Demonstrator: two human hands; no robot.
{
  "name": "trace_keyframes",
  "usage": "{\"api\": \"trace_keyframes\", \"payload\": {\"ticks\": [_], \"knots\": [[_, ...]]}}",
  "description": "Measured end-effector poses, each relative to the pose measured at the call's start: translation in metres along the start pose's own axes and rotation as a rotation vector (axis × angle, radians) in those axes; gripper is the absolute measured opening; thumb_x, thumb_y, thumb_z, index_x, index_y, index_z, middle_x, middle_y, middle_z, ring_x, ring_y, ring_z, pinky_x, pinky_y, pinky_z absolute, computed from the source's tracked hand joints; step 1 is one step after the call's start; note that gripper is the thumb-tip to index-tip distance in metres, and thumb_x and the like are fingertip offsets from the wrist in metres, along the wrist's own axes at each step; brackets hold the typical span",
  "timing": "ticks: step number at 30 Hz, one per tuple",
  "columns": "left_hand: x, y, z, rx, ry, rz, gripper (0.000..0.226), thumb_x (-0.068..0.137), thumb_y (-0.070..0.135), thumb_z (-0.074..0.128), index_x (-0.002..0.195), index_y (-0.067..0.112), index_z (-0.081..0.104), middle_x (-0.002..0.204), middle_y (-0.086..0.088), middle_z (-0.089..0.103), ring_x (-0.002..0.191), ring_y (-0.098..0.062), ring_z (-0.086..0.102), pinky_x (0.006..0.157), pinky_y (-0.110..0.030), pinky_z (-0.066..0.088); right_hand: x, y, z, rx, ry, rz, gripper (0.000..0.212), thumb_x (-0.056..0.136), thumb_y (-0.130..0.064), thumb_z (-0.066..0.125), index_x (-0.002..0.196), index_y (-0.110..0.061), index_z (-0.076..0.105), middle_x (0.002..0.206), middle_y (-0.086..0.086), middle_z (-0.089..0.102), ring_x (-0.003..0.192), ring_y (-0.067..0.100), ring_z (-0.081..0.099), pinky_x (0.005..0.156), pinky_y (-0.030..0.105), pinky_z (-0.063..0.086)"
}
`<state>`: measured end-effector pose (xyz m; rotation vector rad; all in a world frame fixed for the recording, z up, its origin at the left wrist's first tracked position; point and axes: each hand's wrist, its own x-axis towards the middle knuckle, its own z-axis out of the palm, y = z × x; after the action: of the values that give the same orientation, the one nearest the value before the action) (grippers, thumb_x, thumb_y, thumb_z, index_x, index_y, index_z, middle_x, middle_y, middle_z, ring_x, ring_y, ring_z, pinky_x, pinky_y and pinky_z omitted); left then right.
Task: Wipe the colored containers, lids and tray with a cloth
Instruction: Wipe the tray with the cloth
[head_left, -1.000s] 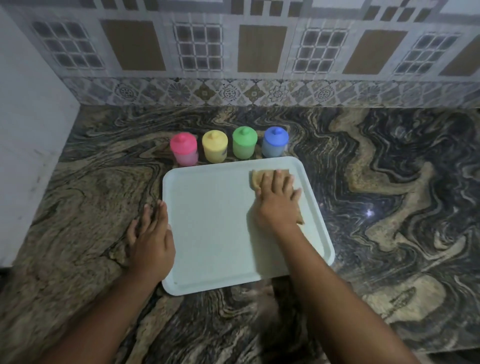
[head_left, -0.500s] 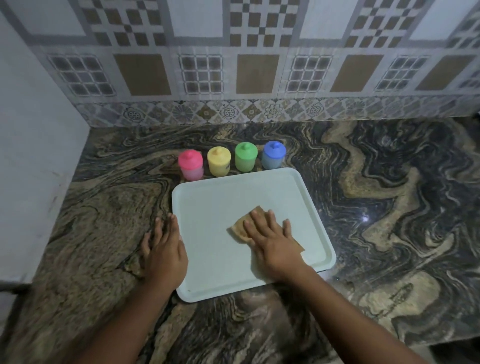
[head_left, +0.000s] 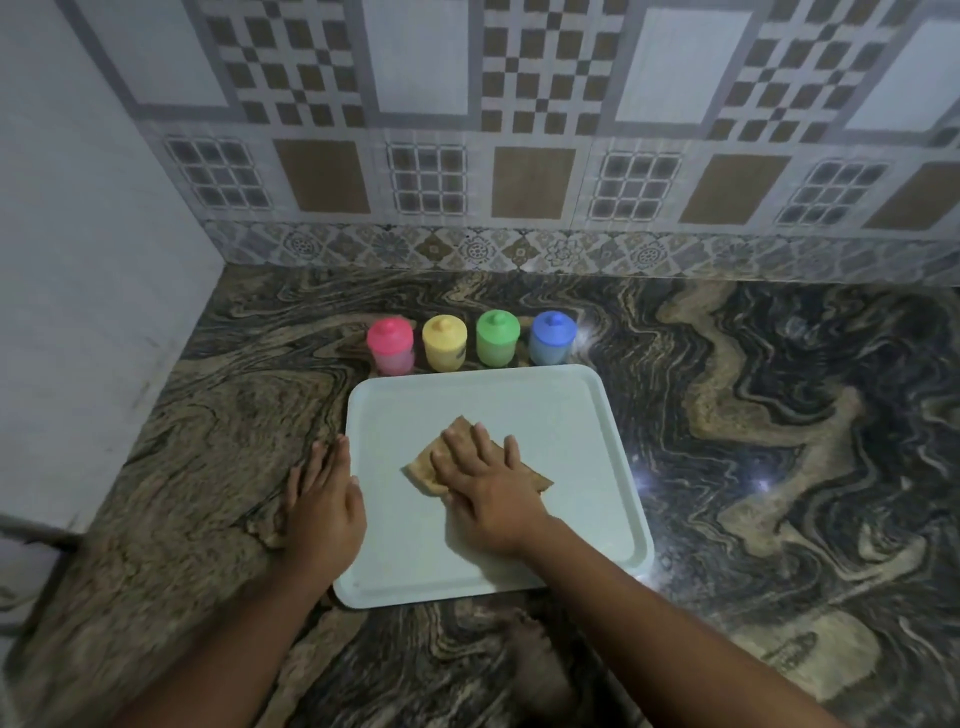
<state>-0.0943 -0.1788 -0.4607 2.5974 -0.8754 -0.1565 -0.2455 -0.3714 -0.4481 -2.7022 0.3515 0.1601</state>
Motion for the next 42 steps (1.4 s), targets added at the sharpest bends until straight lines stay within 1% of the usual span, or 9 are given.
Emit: {"api": "trace_keyframes", "payload": {"ticks": [3,5,8,11,15,22,28,36,42], "knots": [[0.001,0.002,-0.004,-0.112,0.048,-0.011,0.063,0.091,0.029,0.041,0.149,0.006,0.039,0.155,-0.013,0.039,0.148,-0.031,0.028,0.118,-0.056,0.025,-0.003,0.003,-0.009,0.067,-0.019,-0.040,0.061,0.100,-0.043,0.051,0.157,-0.031,0.034,0.171,0.000,0.006,0.157,0.034,-0.005,0.120,0.063,-0.005],[0.003,0.008,-0.009,-0.187,0.103,0.002,0.058,0.089,0.032,0.048,0.143,0.012,0.051,0.156,-0.013,0.037,0.149,-0.032,0.025,0.117,-0.055,0.028,-0.007,0.005,-0.019,0.159,0.027,-0.038,0.059,0.095,-0.044,0.060,0.150,-0.029,0.047,0.169,0.003,0.021,0.156,0.032,0.016,0.121,0.059,0.012],[0.012,0.028,-0.014,-0.247,0.180,0.140,0.037,0.089,0.029,0.056,0.122,0.019,0.071,0.152,-0.012,0.044,0.143,-0.033,0.034,0.112,-0.046,0.033,-0.012,0.013,-0.029,0.278,0.276,0.073,0.044,0.089,-0.030,0.068,0.133,-0.027,0.066,0.149,-0.002,0.056,0.127,0.027,0.061,0.100,0.041,0.051],[0.028,0.054,-0.017,-0.281,0.172,0.265,0.028,0.089,0.022,0.061,0.114,0.018,0.073,0.137,-0.004,0.060,0.126,-0.027,0.052,0.109,-0.032,0.036,-0.017,0.020,-0.045,0.323,0.475,0.354,0.031,0.092,-0.033,0.070,0.122,-0.031,0.073,0.119,-0.006,0.076,0.101,0.021,0.074,0.087,0.033,0.058],[0.046,0.091,-0.016,-0.269,-0.060,0.308,0.039,0.090,0.021,0.066,0.129,0.017,0.064,0.132,-0.003,0.062,0.122,-0.025,0.054,0.105,-0.043,0.045,-0.019,0.030,-0.057,0.272,0.421,0.518,0.035,0.091,-0.045,0.069,0.123,-0.030,0.071,0.103,-0.015,0.078,0.097,0.014,0.072,0.084,0.032,0.056],[0.060,0.125,-0.006,0.003,-0.351,0.339,0.060,0.090,0.025,0.063,0.147,0.024,0.043,0.145,-0.001,0.050,0.129,-0.026,0.044,0.105,-0.044,0.042,-0.019,0.026,-0.051,0.222,0.230,0.533,0.057,0.079,-0.058,0.078,0.126,-0.027,0.067,0.119,-0.003,0.068,0.108,0.022,0.065,0.080,0.030,0.049],[0.066,0.126,0.000,0.152,-0.372,0.372,0.060,0.085,0.032,0.069,0.141,0.028,0.049,0.138,0.003,0.051,0.124,-0.025,0.044,0.098,-0.041,0.044,-0.014,0.019,-0.053,0.263,0.161,0.595,0.043,0.079,-0.054,0.078,0.112,-0.028,0.069,0.108,-0.004,0.070,0.102,0.022,0.066,0.070,0.026,0.040],[0.064,0.136,-0.002,0.198,-0.355,0.358,0.011,0.089,0.027,0.064,0.100,0.028,0.065,0.103,0.000,0.059,0.102,-0.024,0.052,0.083,-0.037,0.048,-0.001,0.017,-0.053,0.351,0.037,0.646,0.026,0.087,-0.042,0.074,0.103,-0.021,0.072,0.104,0.003,0.072,0.096,0.026,0.068,0.074,0.029,0.050],[0.054,0.138,-0.007,0.215,-0.333,0.410,0.006,0.093,0.025,0.057,0.099,0.024,0.058,0.110,0.001,0.056,0.106,-0.023,0.050,0.088,-0.039,0.042,-0.005,0.008,-0.049,0.192,0.049,0.574,0.021,0.097,-0.029,0.054,0.110,-0.014,0.063,0.109,0.008,0.070,0.100,0.031,0.065,0.071,0.032,0.045]]}}
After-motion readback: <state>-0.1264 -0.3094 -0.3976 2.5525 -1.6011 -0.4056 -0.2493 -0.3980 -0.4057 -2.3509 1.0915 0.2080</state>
